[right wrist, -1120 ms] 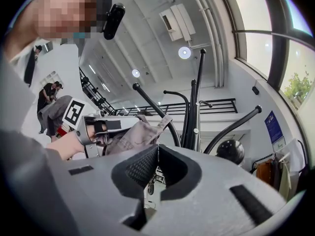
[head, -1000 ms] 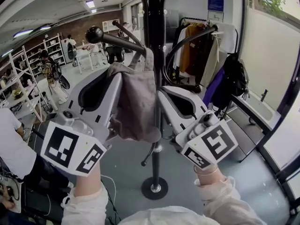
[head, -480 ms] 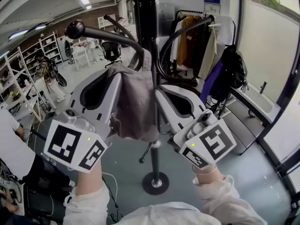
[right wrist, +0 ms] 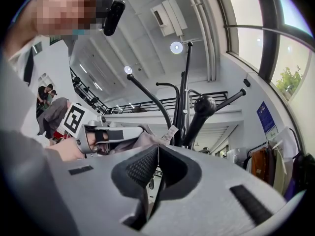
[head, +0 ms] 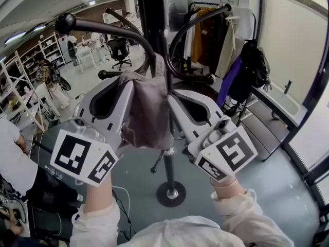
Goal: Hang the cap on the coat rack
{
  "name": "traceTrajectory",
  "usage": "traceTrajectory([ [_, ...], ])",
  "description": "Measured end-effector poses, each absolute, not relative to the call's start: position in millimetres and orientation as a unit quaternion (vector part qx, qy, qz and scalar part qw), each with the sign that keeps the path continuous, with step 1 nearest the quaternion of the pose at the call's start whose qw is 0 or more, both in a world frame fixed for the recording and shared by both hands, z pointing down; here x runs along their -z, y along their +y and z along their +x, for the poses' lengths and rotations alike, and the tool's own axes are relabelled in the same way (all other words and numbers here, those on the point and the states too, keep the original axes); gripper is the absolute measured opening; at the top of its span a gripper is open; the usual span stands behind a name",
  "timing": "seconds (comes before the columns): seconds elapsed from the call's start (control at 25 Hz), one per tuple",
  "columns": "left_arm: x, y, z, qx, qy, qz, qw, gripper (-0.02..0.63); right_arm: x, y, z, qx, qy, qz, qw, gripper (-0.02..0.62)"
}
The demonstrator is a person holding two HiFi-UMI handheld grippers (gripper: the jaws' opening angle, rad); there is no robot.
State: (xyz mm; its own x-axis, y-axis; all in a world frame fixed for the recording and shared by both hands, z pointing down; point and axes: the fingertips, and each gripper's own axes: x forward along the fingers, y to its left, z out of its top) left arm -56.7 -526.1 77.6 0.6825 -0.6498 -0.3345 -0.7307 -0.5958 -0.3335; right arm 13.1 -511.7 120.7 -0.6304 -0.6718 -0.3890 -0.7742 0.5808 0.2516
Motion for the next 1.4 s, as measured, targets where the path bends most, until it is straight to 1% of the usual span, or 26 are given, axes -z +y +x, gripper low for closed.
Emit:
traceTrajectory([
  [0.4,-95.9,-528.3,-51.5,-0.090,0.383,-0.894,0.213,0.044,-136.0,-517.2,20.3,-0.184,0.881,-0.417,0.124,0.003],
  [0.76,-107.8,-525.5,-43.7,-0.092,0.374,-0.897,0.216,0.044,-146.1,-522.6,25.9,-0.177,0.884,-0.417,0.118,0.004],
  [1.4,-124.4,-509.1,-50.8,-0.109,0.377,-0.898,0.199,0.049,-159.1,-516.0,23.0,-0.166,0.889,-0.416,0.097,0.003],
])
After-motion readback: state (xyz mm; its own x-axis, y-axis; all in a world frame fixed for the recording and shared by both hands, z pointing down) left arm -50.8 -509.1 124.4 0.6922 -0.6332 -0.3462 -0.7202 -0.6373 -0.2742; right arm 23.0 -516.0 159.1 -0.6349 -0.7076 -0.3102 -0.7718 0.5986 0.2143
